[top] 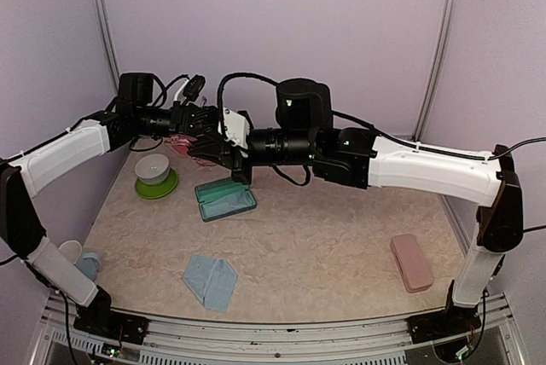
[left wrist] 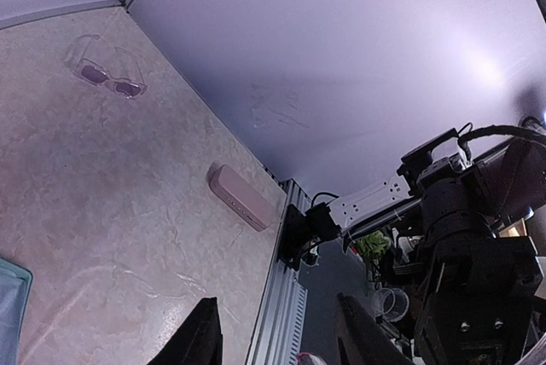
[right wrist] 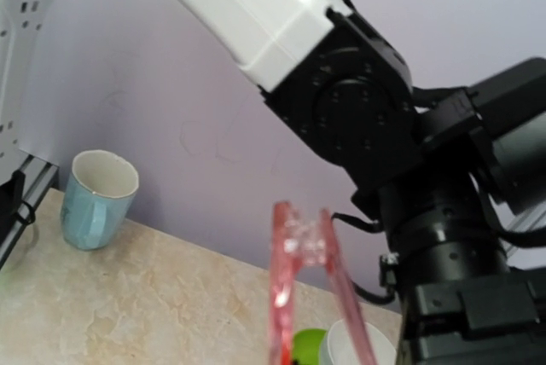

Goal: Organize the sunglasses
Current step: Fold the right temple of the sunglasses on the sunglasses.

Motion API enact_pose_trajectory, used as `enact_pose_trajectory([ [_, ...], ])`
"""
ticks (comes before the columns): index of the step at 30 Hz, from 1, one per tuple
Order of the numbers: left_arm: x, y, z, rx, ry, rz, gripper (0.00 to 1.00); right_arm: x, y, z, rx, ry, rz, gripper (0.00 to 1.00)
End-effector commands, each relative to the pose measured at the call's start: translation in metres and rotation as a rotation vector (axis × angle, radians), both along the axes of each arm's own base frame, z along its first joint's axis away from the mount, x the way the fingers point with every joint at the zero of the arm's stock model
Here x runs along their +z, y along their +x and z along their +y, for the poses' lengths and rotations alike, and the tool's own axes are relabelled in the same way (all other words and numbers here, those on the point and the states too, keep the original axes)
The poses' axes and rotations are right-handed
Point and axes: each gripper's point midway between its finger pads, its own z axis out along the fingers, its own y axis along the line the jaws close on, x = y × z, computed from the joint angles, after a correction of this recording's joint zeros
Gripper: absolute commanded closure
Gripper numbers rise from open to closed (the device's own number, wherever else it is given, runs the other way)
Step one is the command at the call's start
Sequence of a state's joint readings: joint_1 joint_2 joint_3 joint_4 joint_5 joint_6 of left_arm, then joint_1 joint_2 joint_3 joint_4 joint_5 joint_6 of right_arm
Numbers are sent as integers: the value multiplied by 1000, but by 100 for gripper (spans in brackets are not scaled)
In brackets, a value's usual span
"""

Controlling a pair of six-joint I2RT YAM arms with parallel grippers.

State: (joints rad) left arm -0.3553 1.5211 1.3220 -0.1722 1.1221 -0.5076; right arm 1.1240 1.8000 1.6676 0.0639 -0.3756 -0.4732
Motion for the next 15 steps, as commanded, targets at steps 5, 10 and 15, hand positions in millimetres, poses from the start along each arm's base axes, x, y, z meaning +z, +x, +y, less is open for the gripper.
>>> enact_pose_trajectory([
  [5, 19, -22, 0, -61, -36, -73, 55, 10, 2, -1, -36, 51, 20, 100],
  [10, 25, -31, -2, -96, -49, -98, 55, 10, 5, -3, -41, 59, 34, 100],
  [15, 25, -35, -3, -108, -51, -101, 55, 11, 9, -5, -61, 68, 37, 100],
])
